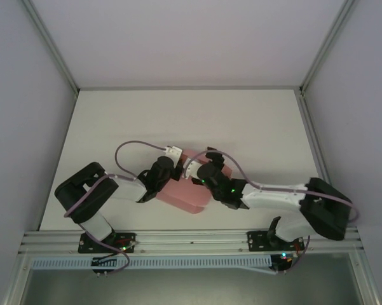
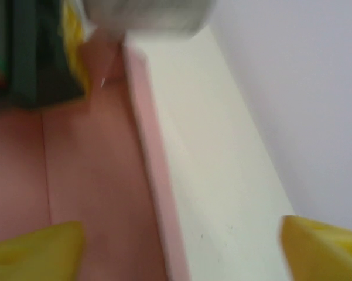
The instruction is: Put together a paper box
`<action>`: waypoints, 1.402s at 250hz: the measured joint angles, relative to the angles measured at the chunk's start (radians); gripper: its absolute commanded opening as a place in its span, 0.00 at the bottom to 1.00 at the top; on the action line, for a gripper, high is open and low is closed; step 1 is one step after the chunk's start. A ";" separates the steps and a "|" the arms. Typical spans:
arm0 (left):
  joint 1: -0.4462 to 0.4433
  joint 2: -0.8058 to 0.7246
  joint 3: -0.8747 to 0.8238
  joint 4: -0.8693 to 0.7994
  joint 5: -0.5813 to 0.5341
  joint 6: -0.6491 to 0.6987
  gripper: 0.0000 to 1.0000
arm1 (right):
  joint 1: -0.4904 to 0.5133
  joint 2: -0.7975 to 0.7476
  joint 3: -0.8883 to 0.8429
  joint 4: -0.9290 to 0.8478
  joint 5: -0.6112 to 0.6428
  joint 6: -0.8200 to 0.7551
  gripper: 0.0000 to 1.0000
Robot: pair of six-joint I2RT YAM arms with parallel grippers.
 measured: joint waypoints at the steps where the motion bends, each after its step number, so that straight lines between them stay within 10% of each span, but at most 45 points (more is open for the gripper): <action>1: 0.000 0.000 0.000 0.001 0.000 0.000 0.00 | -0.001 -0.006 0.000 0.000 -0.003 0.005 1.00; 48: 0.008 0.013 -0.026 0.073 0.016 0.027 0.00 | -0.174 -0.248 0.039 -0.024 -0.203 0.282 1.00; 100: 0.019 0.032 -0.040 0.134 0.040 0.050 0.00 | -0.389 -0.132 0.262 -0.196 -0.399 0.593 1.00; 202: 0.028 0.063 -0.047 0.191 0.054 0.058 0.02 | -0.400 0.247 0.401 -0.389 -0.653 0.711 0.99; 351: 0.039 0.070 -0.050 0.206 0.053 0.065 0.11 | -0.407 0.357 0.430 -0.416 -0.775 0.718 0.97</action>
